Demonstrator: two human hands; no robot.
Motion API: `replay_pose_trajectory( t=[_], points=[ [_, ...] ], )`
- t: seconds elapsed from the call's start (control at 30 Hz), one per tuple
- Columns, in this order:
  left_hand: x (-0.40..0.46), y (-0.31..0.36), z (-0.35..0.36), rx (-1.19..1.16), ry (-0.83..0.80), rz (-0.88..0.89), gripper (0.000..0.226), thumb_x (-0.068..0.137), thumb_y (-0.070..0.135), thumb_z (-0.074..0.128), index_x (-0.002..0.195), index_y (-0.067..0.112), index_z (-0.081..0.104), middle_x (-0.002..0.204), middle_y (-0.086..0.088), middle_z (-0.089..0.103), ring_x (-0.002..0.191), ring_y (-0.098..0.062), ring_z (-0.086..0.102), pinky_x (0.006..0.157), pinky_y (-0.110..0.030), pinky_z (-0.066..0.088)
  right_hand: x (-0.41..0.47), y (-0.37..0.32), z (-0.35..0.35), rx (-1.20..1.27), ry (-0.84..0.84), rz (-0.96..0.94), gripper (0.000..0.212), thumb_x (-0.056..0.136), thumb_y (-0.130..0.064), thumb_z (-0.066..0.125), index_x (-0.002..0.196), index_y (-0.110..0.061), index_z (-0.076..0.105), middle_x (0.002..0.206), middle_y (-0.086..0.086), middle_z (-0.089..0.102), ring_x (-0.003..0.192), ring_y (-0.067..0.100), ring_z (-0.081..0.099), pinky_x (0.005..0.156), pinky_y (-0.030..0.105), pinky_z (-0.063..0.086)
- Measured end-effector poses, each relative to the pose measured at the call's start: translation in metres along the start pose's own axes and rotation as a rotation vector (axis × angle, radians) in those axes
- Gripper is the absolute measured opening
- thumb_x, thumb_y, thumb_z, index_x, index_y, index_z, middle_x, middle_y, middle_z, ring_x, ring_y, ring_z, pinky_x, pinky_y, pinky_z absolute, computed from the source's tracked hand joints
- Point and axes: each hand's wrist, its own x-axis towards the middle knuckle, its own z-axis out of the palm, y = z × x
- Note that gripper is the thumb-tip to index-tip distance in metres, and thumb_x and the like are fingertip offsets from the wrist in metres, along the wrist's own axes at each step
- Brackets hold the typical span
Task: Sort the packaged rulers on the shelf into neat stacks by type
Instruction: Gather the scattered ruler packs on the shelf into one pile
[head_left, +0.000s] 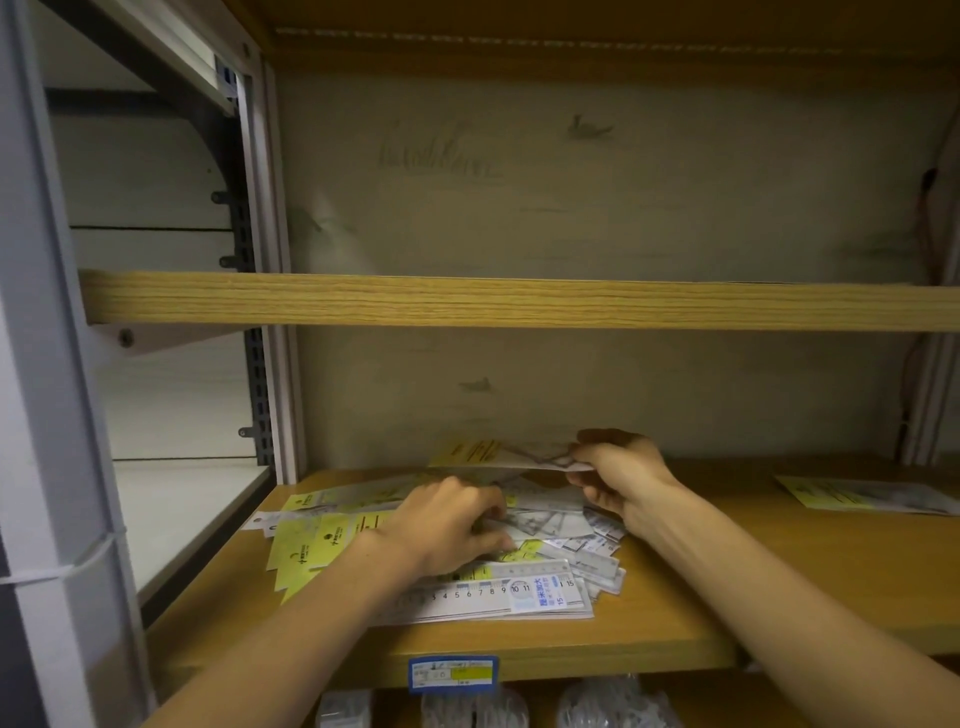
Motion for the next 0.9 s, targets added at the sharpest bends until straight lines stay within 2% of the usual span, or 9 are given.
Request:
replay_pose_trajectory(
  t=[0.13, 0.27, 0.43, 0.53, 0.63, 0.8, 0.9],
  points=[
    [0.002, 0.004, 0.000, 0.012, -0.028, -0.020, 0.050, 0.084, 0.063, 0.056, 0.118, 0.026, 0.057, 0.108, 0.001, 0.066, 0.097, -0.021, 0.060, 0.072, -0.030, 0.045, 0.001, 0.002, -0.002, -0.004, 0.004, 0.005, 0.022, 0.089, -0.001, 0.062, 0.109, -0.008, 0.060, 0.082, 0.011, 0.066, 0.057, 0.014, 0.064, 0.037, 0.017, 0.039],
    [0.004, 0.006, 0.002, 0.048, -0.053, -0.051, 0.054, 0.082, 0.066, 0.055, 0.121, 0.028, 0.055, 0.111, -0.002, 0.065, 0.100, -0.024, 0.060, 0.080, -0.036, 0.050, 0.001, 0.003, -0.003, -0.010, 0.004, 0.012, 0.023, 0.089, -0.002, 0.063, 0.111, -0.007, 0.060, 0.086, 0.011, 0.068, 0.061, 0.014, 0.065, 0.038, 0.018, 0.040],
    [0.005, 0.013, 0.003, -0.010, -0.040, -0.050, 0.041, 0.086, 0.052, 0.055, 0.119, 0.026, 0.056, 0.111, -0.002, 0.063, 0.097, -0.024, 0.059, 0.074, -0.031, 0.046, 0.001, 0.003, -0.006, -0.008, 0.011, 0.007, 0.024, 0.088, -0.001, 0.062, 0.112, -0.006, 0.059, 0.084, 0.012, 0.067, 0.059, 0.015, 0.064, 0.038, 0.018, 0.040],
    [0.005, 0.018, 0.001, -0.016, -0.027, -0.043, 0.032, 0.090, 0.041, 0.053, 0.116, 0.024, 0.058, 0.111, -0.004, 0.064, 0.096, -0.025, 0.060, 0.077, -0.034, 0.050, 0.000, 0.002, -0.007, -0.008, 0.012, 0.010, 0.024, 0.088, -0.001, 0.062, 0.111, -0.006, 0.059, 0.088, 0.013, 0.068, 0.059, 0.014, 0.065, 0.039, 0.019, 0.041],
    [0.007, 0.023, 0.000, 0.026, -0.014, -0.047, 0.028, 0.092, 0.038, 0.051, 0.113, 0.021, 0.059, 0.108, -0.005, 0.064, 0.095, -0.027, 0.060, 0.079, -0.037, 0.050, -0.001, 0.001, -0.009, -0.007, 0.013, 0.012, 0.023, 0.088, -0.001, 0.062, 0.111, -0.006, 0.059, 0.084, 0.013, 0.068, 0.059, 0.015, 0.064, 0.039, 0.019, 0.042],
    [0.009, 0.025, 0.001, 0.083, 0.042, -0.037, 0.022, 0.097, 0.030, 0.045, 0.106, 0.015, 0.057, 0.101, -0.010, 0.065, 0.090, -0.034, 0.060, 0.071, -0.035, 0.045, -0.004, -0.002, -0.011, 0.007, 0.019, -0.003, 0.022, 0.088, -0.001, 0.062, 0.109, -0.007, 0.060, 0.076, 0.010, 0.065, 0.057, 0.015, 0.062, 0.038, 0.018, 0.040],
    [0.011, 0.025, 0.002, 0.035, -0.003, -0.028, 0.023, 0.097, 0.033, 0.045, 0.106, 0.016, 0.057, 0.100, -0.009, 0.065, 0.089, -0.033, 0.061, 0.076, -0.039, 0.051, -0.004, -0.003, -0.014, 0.011, 0.029, -0.010, 0.021, 0.088, -0.001, 0.062, 0.107, -0.007, 0.061, 0.076, 0.010, 0.065, 0.057, 0.014, 0.063, 0.040, 0.019, 0.041]
  ],
)
